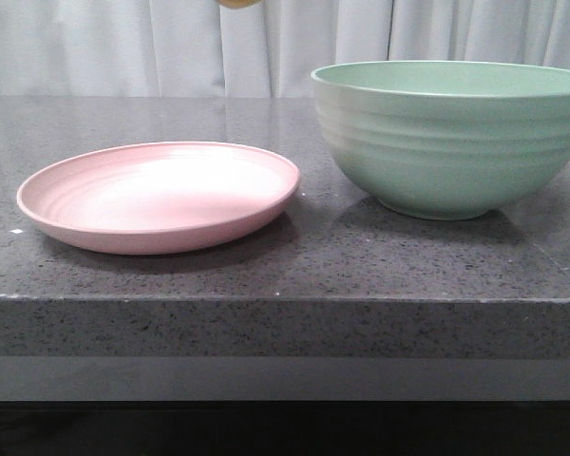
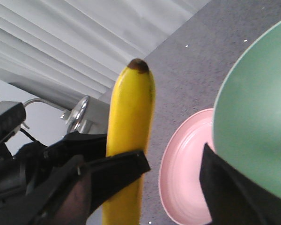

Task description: Transfer banana from pink plate to green bowl

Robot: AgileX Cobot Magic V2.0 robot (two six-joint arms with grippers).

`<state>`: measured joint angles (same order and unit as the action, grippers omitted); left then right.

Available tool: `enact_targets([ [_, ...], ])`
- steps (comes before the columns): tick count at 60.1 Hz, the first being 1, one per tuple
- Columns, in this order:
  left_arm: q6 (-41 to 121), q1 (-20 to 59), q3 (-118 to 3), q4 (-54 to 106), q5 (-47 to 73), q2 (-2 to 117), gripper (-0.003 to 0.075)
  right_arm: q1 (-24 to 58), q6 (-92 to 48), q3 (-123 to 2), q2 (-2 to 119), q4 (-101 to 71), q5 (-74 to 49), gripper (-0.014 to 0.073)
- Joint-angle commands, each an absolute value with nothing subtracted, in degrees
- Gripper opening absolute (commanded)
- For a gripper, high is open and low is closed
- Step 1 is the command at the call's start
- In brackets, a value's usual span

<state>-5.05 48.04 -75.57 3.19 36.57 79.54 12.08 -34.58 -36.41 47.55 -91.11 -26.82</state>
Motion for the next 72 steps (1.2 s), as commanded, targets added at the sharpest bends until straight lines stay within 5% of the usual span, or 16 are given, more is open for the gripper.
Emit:
enact_targets([
  [1,-5.3,48.6,-77.4,3.9,33.2,77.5,0.0206,12.2,-46.4,-39.2,51.7,-105.2,-31.8,0.0538],
  [36,-5.3,48.6,-77.4,3.8,33.5,77.5,0.0207,16.1,-51.5,-54.8,73.3,-109.9,-43.6,0.054],
  [42,-5.3,48.6,-77.4,3.7,33.5,77.5,0.0207,17.9,-51.5,-55.5,74.4,-109.9,-43.3,0.0474],
  [53,-5.3,48.6,-77.4,3.6,33.5,77.5,0.0217,18.4,-51.5,-55.5,74.4,-109.8,-42.9,0.0228],
  [60,-5.3,48.6,-77.4,3.6,33.5,77.5,0.032,18.4,-51.5,-55.5,74.4,-109.8,-42.6,0.0137],
  [72,-5.3,48.6,-77.4,3.6,33.5,77.5,0.0526,17.5,-56.7,-57.8,74.4,-108.0,-37.2,0.0141],
])
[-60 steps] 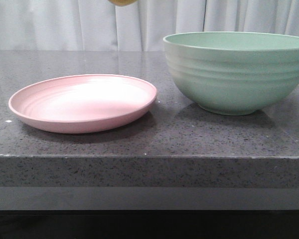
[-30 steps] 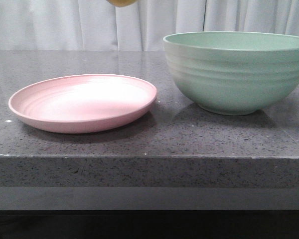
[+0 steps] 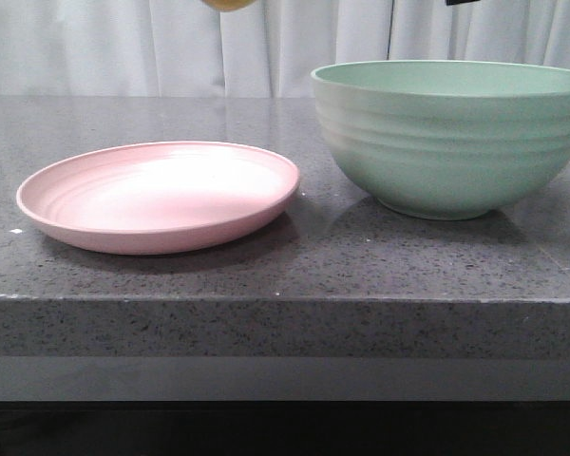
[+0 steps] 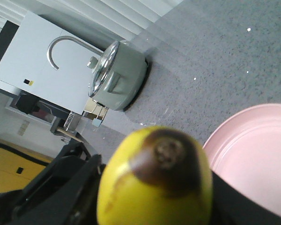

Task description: Transfer banana from pink plate to green bowl

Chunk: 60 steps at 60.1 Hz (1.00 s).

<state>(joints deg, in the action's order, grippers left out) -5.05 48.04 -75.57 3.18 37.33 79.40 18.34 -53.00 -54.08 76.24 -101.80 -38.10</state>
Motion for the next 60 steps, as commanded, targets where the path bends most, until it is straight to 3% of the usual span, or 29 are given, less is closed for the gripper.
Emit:
enact_targets([
  [1,-5.3,48.6,-77.4,3.6,33.5,77.5,0.0526,17.2,-57.5,-58.2,74.4,-107.5,-36.6,0.0141],
  [17,-5.3,48.6,-77.4,3.6,33.5,77.5,0.0526,9.4,-61.5,-68.7,74.9,-82.5,-26.3,0.0141],
  [37,-5.3,48.6,-77.4,3.6,33.5,77.5,0.0526,7.9,-61.5,-70.3,84.1,-61.4,-27.5,0.0148],
  [54,-5.3,48.6,-77.4,3.6,33.5,77.5,0.0526,8.1,-61.5,-70.3,88.1,-61.4,-30.4,0.0405],
  [60,-5.3,48.6,-77.4,3.6,33.5,77.5,0.0526,8.1,-61.5,-70.3,88.1,-61.4,-30.4,0.044],
])
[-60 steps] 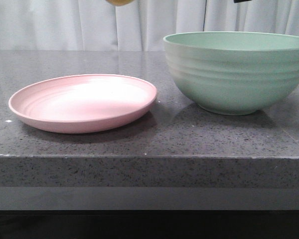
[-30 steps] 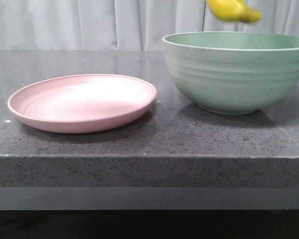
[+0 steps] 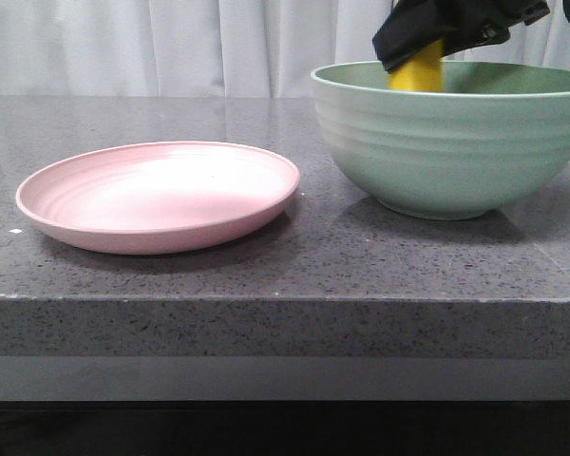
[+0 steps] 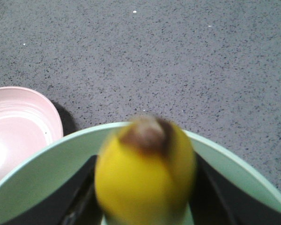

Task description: Transfer banana from pink plate to green bowl

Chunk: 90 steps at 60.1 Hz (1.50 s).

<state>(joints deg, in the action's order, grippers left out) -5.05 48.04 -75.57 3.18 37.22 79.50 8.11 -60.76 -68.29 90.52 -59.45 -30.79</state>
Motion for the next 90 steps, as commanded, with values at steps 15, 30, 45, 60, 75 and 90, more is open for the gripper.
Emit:
enact_targets([
  [15,-5.3,48.6,-77.4,3.6,33.5,77.5,0.0526,8.1,-61.5,-70.3,87.3,-61.4,-30.3,0.0449],
  [30,-5.3,48.6,-77.4,2.5,33.5,77.5,0.0471,8.1,-61.5,-70.3,81.9,-61.4,-29.7,0.0291],
  [45,-5.3,48.6,-77.4,2.0,33.5,77.5,0.0244,8.1,-61.5,-70.3,76.3,-61.4,-33.2,-0.0057],
  [60,-7.6,46.3,-77.4,-6.4,31.5,76.8,-0.002,8.1,-57.2,-70.1,70.7,-60.5,-40.7,-0.006],
  [75,-17.7,39.4,-73.0,-18.5,26.7,68.2,-0.002,10.1,-45.0,-66.0,57.9,-47.9,-34.9,-0.006],
  [90,-20.8,34.9,-56.0,-21.8,20.4,51.2,-0.002,10.5,-44.8,-49.3,40.9,-48.0,-24.6,-0.006],
])
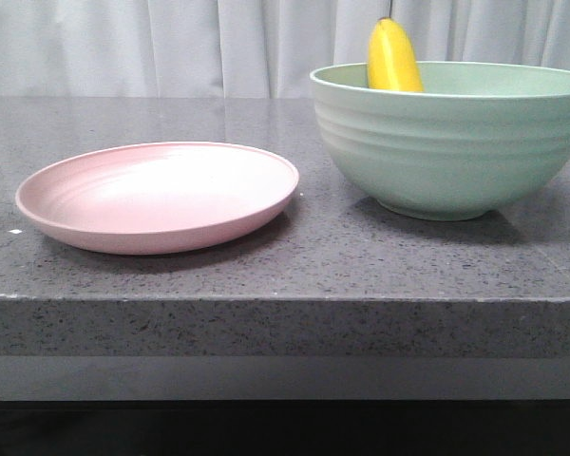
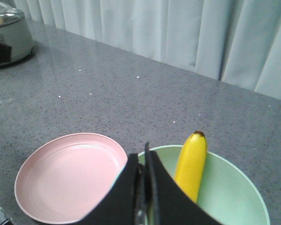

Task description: Transfer banana from pink plate to green bowl

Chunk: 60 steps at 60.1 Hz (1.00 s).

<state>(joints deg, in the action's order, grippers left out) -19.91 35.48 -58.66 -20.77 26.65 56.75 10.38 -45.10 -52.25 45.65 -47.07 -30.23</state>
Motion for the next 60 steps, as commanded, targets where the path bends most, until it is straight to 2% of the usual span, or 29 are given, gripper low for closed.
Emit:
enact_targets([
  [1,-20.8,34.8,-54.3,-21.8,19.9,49.7,-0.002,10.5,-44.8,-47.8,39.6,-48.0,-24.2,-0.006],
  [17,-20.8,34.8,-34.2,-21.8,14.9,28.9,-0.002,10.5,-44.8,-30.5,24.3,-49.3,-22.6,-0.006],
  [29,-20.8,34.8,-25.9,-21.8,14.7,18.4,-0.002,10.5,-44.8,-26.0,17.5,-51.2,-22.4,-0.006],
  [60,-20.8,34.8,-25.3,-21.8,14.7,15.9,-0.002,10.5,-44.8,-26.0,17.2,-52.1,-24.0,-0.006],
])
